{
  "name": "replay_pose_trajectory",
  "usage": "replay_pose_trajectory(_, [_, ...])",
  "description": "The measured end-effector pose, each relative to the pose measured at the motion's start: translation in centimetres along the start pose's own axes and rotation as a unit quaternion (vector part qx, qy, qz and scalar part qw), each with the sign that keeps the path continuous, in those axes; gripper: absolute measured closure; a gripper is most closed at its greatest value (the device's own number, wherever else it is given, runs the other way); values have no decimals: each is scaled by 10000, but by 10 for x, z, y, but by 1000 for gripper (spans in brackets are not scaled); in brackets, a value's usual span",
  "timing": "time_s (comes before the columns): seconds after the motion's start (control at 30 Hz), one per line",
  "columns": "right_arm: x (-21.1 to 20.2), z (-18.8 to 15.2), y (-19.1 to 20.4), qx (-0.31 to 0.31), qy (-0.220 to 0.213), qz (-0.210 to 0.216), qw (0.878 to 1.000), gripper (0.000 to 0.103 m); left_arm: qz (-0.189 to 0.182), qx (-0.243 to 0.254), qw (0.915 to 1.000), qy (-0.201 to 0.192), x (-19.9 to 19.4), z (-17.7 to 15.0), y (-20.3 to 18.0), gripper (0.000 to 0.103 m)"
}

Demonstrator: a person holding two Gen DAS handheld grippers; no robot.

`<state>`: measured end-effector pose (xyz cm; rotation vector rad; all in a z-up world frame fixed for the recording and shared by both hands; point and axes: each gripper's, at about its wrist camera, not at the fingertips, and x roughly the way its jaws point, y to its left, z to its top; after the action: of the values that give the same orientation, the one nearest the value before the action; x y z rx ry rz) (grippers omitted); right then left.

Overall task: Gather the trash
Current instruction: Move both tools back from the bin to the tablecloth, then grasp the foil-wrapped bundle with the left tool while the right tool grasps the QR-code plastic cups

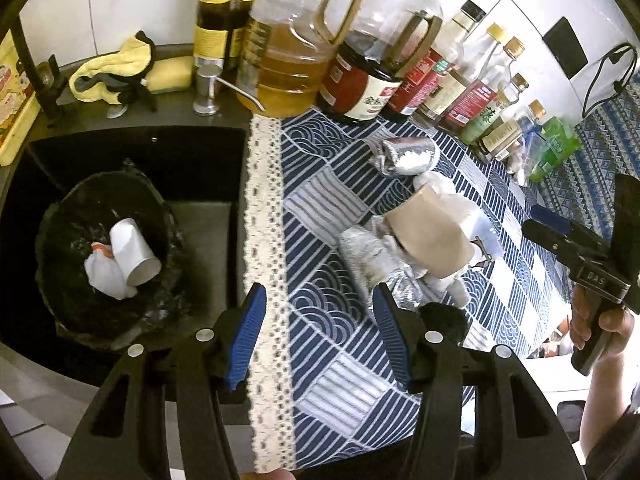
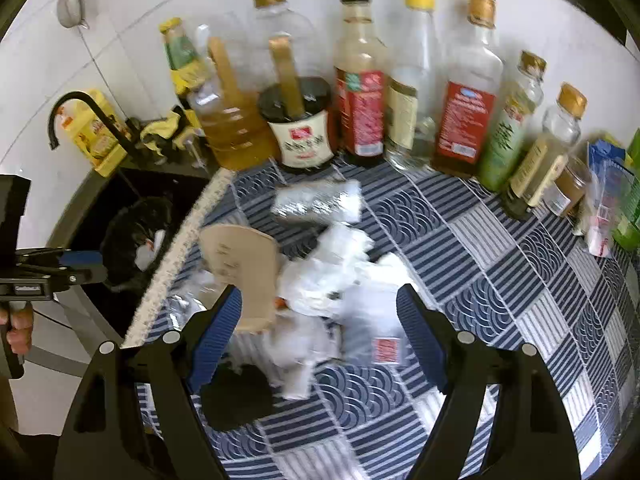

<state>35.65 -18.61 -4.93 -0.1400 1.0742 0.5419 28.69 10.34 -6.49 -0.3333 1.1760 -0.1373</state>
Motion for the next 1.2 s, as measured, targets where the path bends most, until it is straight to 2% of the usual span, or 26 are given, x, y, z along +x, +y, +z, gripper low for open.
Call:
replay_pose_trajectory(0.07, [4, -1, -10, 8, 170, -124, 9998, 24, 13, 9, 10000, 4, 5, 0, -7, 39])
replay_pose_trajectory(0.27, [28, -4, -26, -50, 770, -267, 9967, 24, 38, -31, 9999, 140, 24, 0, -25, 39])
replay_pose_trajectory(0.5, [62, -6, -41, 331, 1548, 31, 9874, 24, 141, -25, 9994, 300, 47, 5, -37, 39])
replay_pose_trajectory(0.77, [91, 0, -49, 509, 2107, -32, 9762, 24, 215, -38, 9984, 530, 70, 13, -39, 39])
replay_pose_trajectory(0.93, [102, 3, -48, 464, 2259, 6, 9730, 25, 245, -14, 9977, 629, 79, 21, -44, 39])
replay_pose_trajectory(1.07, [111, 1, -49, 419, 2380, -25, 9703, 36, 255, 32, 9966, 778, 88, 24, -49, 39])
replay_pose_trajectory(1.2, [114, -2, -52, 459, 2407, 5, 9695, 40, 212, 7, 9954, 937, 99, 27, -50, 39])
